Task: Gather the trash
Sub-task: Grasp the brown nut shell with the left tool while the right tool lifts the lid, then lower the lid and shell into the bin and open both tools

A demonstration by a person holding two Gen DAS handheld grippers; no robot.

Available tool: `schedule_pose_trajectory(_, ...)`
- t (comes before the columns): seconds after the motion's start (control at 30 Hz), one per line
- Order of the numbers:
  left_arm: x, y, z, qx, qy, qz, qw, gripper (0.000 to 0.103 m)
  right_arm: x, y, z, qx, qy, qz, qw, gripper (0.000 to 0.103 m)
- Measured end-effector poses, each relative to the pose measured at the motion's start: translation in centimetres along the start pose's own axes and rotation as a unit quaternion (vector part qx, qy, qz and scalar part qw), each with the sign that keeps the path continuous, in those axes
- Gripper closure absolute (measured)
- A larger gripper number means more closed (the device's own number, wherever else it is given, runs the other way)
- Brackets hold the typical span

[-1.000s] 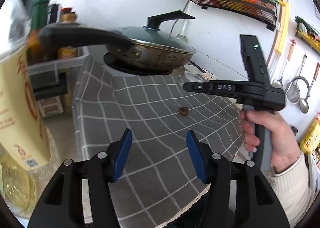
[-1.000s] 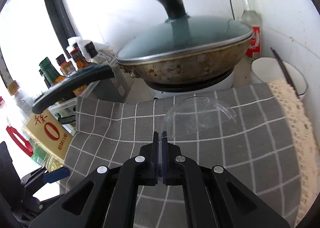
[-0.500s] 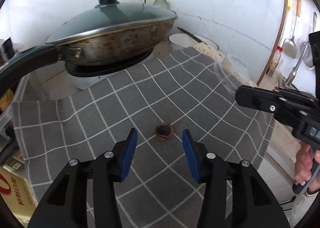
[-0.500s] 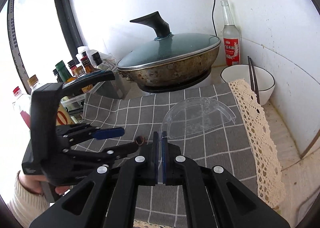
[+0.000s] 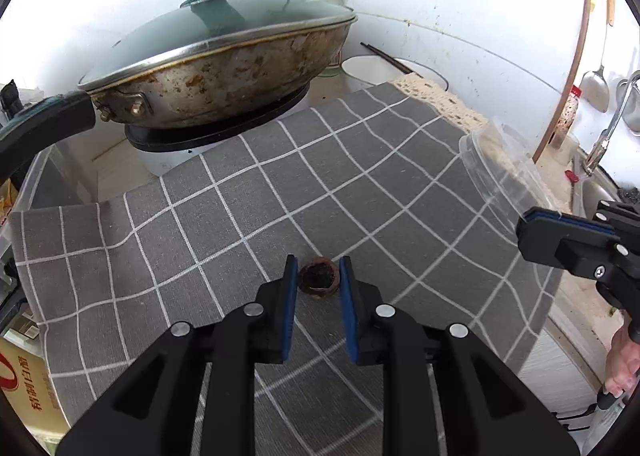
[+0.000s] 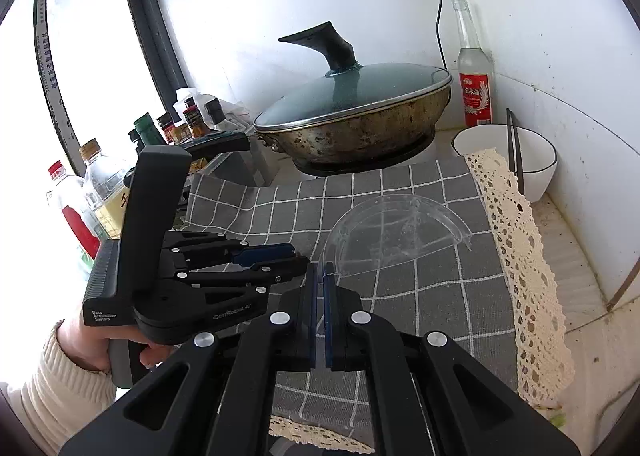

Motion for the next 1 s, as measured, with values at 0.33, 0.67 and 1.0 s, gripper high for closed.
schedule_pose_trajectory(0.33, -6.7, 2.9, 0.8, 0.001, 0.048, 0.022, 0.9986, 0.081, -5.3, -2.7, 0.1, -0.020, 0.027, 0.014, 0.999, 0.101)
schedule_pose_trajectory(0.67, -12.4, 7.3, 5.6, -0.003, 0.088, 0.053, 0.9947, 0.081, -11.5, -5.3, 5.1, -0.035, 0.039, 0.036, 0.998, 0.101)
schedule_pose_trajectory(1.0, -11.2, 11.2, 14.4, -0.017, 0.056, 0.079, 0.9951, 0.081, -13.4, -4.9, 13.0, 0.000, 0.011, 0.040, 0.999, 0.101)
Point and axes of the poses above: each gripper's, at about its wrist camera, not at the fingertips, and x roughly the way its jaws point, y to its right, z to its underside, the point moved 10 cm from there along x, roughly the way its jaws point, and after that the axes turned 1 degree about -z, right-handed, at the moved point
